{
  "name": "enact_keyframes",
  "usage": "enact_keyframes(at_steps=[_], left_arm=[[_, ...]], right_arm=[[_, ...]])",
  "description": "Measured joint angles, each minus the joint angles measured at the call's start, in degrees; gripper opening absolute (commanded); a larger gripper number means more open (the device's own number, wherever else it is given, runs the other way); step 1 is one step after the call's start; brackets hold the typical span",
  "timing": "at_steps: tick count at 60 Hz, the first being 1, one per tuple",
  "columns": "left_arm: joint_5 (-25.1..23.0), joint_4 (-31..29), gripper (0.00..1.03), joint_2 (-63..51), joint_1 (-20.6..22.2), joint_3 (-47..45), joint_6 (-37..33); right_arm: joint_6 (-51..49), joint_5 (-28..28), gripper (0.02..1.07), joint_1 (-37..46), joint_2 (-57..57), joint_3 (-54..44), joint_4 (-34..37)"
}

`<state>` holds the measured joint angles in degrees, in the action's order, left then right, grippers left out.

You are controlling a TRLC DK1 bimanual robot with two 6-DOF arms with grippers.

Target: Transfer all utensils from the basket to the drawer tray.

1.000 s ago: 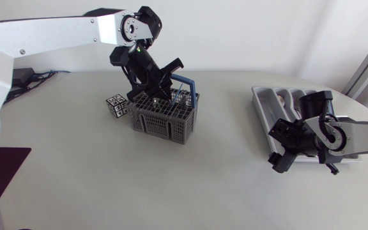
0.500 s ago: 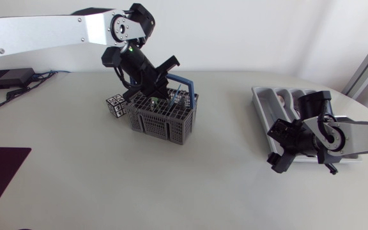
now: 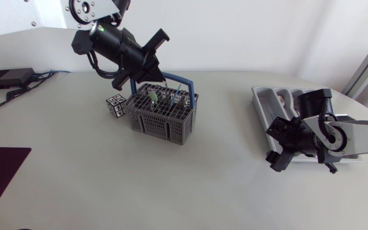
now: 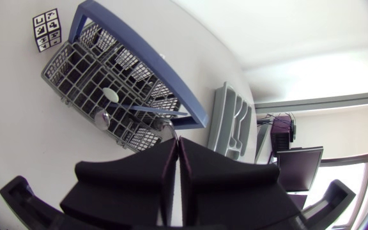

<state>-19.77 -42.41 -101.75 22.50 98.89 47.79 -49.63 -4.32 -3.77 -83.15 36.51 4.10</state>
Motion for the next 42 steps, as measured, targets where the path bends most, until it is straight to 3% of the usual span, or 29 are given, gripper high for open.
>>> enact_keyframes(at_steps=[20,28,42], left_arm=[[-1.0,5.5,0.04,9.9,2.2,-7.1,-2.1],[-0.8,5.6,0.04,12.7,4.5,-8.7,-4.1],[3.6,4.6,0.04,15.1,9.7,-10.5,-6.5]], right_arm=[[1.9,3.3,1.00,-0.3,7.8,0.0,2.4],[3.5,7.3,1.00,-0.7,12.7,0.3,5.7],[7.7,17.2,0.97,-3.7,20.6,2.1,11.8]])
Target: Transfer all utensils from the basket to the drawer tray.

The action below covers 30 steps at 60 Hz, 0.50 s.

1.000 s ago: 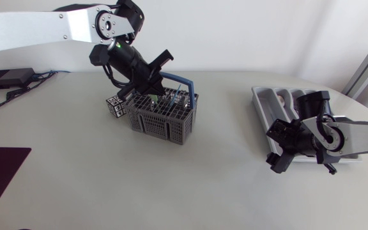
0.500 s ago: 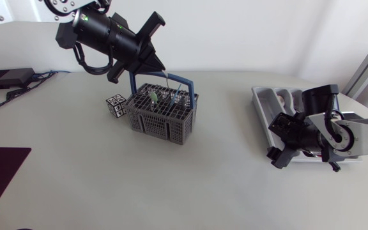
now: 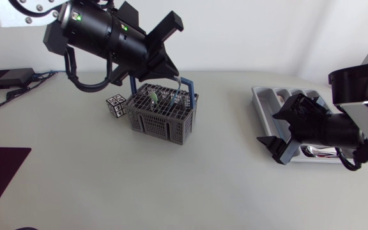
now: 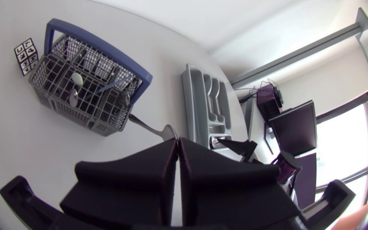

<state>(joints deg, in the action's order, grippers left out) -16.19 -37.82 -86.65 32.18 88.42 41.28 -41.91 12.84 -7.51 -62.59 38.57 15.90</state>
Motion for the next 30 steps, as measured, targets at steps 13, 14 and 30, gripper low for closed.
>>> enact_keyframes(at_steps=[13,14,30], left_arm=[[-5.6,-5.1,0.04,-3.8,3.2,1.5,0.3],[-6.6,-5.4,0.04,-4.5,3.3,1.8,0.5],[-15.7,-7.8,0.04,-11.3,2.8,3.9,2.5]], right_arm=[[5.7,4.7,0.93,-8.3,4.1,1.5,1.1],[6.2,4.8,0.93,-9.0,4.1,1.6,1.1],[11.5,5.1,0.73,-17.4,2.2,2.0,-4.1]])
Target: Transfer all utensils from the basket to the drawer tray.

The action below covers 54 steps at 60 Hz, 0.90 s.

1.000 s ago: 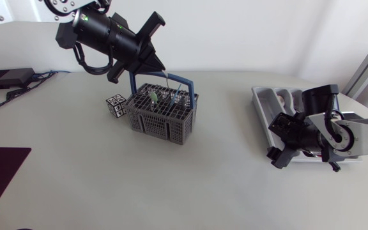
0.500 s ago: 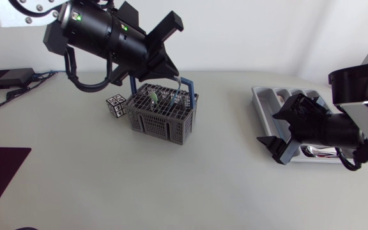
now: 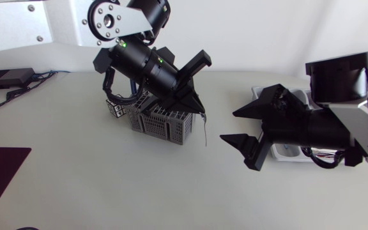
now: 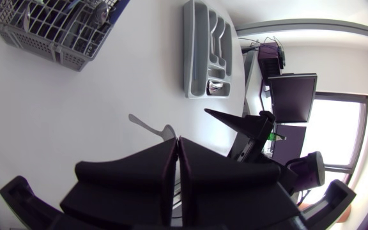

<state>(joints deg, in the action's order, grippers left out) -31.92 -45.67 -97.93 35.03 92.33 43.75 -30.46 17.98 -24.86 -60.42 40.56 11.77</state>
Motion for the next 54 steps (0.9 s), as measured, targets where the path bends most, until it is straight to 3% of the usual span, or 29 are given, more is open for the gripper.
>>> enact_keyframes(at_steps=[6,11,16,29,40,47,54], left_arm=[[-1.4,-0.1,0.04,-0.3,-0.6,0.3,1.1],[-2.0,0.0,0.04,-0.5,-1.2,0.8,2.4],[-2.2,0.1,0.04,-0.5,-1.5,1.2,3.3],[-3.6,0.6,0.04,-1.5,-1.7,1.8,5.7],[-4.2,0.7,0.04,-1.8,-2.7,1.9,6.5],[-5.2,0.8,0.04,-1.9,-3.3,1.9,7.3],[-5.6,1.0,0.04,-1.9,-3.4,1.9,7.5]], right_arm=[[1.9,0.1,0.61,-1.5,-2.0,0.0,-2.6],[3.2,0.3,0.61,-2.1,-3.7,0.0,-4.2],[4.5,0.3,0.52,-2.4,-4.7,0.1,-5.5],[6.8,0.3,0.51,-3.7,-7.5,2.2,-7.5],[8.2,-0.4,0.28,-4.5,-10.8,4.0,-9.1],[8.9,-0.7,0.20,-4.7,-12.1,4.4,-9.6],[9.5,-0.9,0.20,-4.7,-13.5,4.8,-10.5]])
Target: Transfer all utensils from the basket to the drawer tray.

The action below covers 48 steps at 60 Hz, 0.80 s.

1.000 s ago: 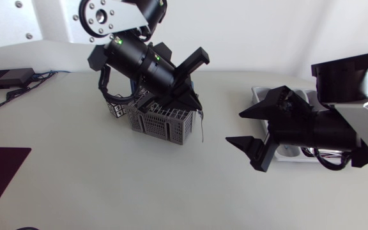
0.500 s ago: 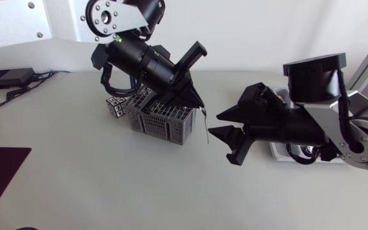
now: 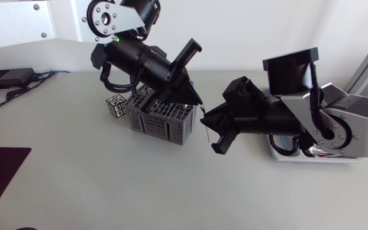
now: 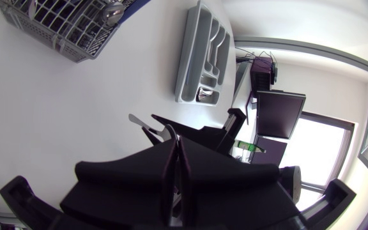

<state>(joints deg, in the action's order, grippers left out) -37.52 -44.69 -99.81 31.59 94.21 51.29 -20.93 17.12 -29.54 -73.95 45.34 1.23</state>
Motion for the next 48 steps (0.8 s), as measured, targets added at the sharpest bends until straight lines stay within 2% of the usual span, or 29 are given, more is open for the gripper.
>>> enact_keyframes(at_steps=[2,10,31,42,48], left_arm=[[-0.1,0.0,0.04,0.0,0.0,0.0,0.0],[-0.6,0.2,0.04,0.0,-0.1,0.0,0.0],[-2.8,0.2,0.04,0.0,-0.6,0.0,0.2],[-4.5,1.1,0.45,0.0,-0.7,0.0,0.2],[-5.6,2.8,0.76,0.0,-0.8,0.0,0.6]], right_arm=[[0.0,0.0,0.14,0.0,-0.4,0.0,-0.2],[0.2,-0.5,0.08,-0.3,-1.7,0.1,-0.2],[1.3,-0.8,0.08,-0.4,-2.6,0.3,-0.4],[1.3,-0.9,0.08,-0.6,-2.6,0.3,-0.6],[1.3,-1.1,0.08,-0.6,-2.6,0.3,-0.3]])
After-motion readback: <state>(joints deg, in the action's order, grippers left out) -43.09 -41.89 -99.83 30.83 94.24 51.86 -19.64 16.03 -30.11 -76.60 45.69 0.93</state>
